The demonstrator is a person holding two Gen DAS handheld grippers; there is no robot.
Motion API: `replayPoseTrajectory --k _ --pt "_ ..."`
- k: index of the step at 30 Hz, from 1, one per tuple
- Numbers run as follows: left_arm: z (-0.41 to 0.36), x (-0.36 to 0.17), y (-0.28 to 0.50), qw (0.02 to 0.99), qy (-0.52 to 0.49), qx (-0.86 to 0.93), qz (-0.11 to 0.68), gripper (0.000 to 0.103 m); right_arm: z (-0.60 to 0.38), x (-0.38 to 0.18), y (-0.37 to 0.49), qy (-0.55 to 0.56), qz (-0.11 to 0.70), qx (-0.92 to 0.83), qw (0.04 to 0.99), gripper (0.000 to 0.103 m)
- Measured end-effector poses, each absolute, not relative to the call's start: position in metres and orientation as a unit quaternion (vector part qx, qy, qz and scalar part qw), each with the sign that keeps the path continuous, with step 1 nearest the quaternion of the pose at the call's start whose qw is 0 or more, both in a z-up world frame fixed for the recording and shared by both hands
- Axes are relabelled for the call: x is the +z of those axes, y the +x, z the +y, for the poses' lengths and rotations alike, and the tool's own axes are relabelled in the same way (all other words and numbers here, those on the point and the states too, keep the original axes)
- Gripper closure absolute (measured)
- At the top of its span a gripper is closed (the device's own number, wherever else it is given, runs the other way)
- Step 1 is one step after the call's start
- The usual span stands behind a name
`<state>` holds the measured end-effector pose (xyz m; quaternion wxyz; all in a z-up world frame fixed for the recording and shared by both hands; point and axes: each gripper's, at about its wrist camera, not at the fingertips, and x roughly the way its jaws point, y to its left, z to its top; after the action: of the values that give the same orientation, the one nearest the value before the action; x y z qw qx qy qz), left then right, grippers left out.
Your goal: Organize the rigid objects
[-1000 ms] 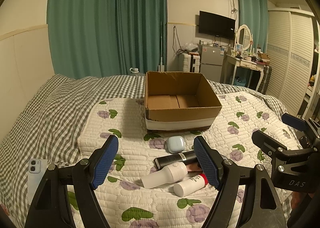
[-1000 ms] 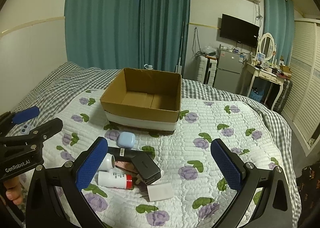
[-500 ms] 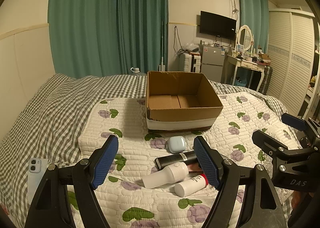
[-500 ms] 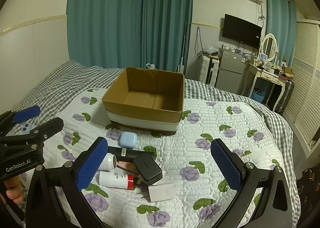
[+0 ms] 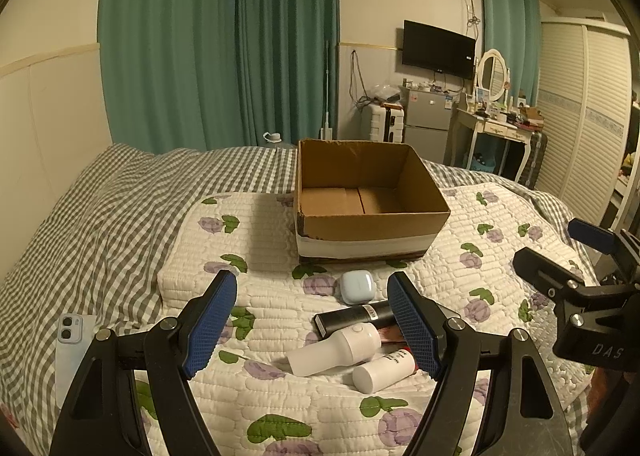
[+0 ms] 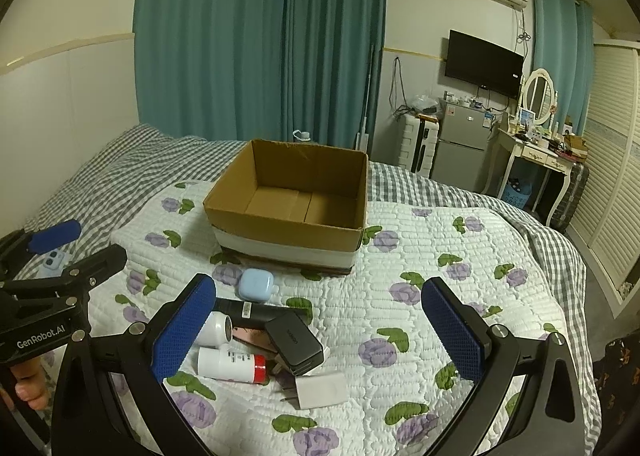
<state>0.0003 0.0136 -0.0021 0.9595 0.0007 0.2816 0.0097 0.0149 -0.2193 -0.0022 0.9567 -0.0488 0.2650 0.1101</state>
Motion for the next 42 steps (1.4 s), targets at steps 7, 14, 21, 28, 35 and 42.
replayPoseTrajectory --k 7,14,21,28,35,42 --pt "0.014 -0.003 0.002 0.959 0.004 0.011 0.284 0.023 -0.219 0.001 0.019 -0.057 0.264 0.118 0.956 0.000" --pt "0.014 -0.011 0.007 0.956 0.002 0.019 0.291 0.023 -0.213 -0.002 0.025 -0.066 0.270 0.148 0.949 0.000" --pt "0.013 -0.033 0.021 0.947 0.010 0.027 0.321 0.023 -0.210 -0.020 0.045 -0.078 0.290 0.176 0.938 0.000" --pt "0.004 -0.067 0.040 0.930 0.029 0.029 0.365 0.023 -0.206 -0.060 0.077 -0.119 0.331 0.202 0.914 0.007" --pt "0.000 -0.099 0.059 0.911 0.039 0.025 0.411 0.023 -0.203 -0.120 0.107 -0.119 0.406 0.241 0.873 0.011" --pt "-0.005 -0.116 0.067 0.899 0.046 0.004 0.436 0.023 -0.192 -0.157 0.128 -0.119 0.453 0.278 0.839 0.044"
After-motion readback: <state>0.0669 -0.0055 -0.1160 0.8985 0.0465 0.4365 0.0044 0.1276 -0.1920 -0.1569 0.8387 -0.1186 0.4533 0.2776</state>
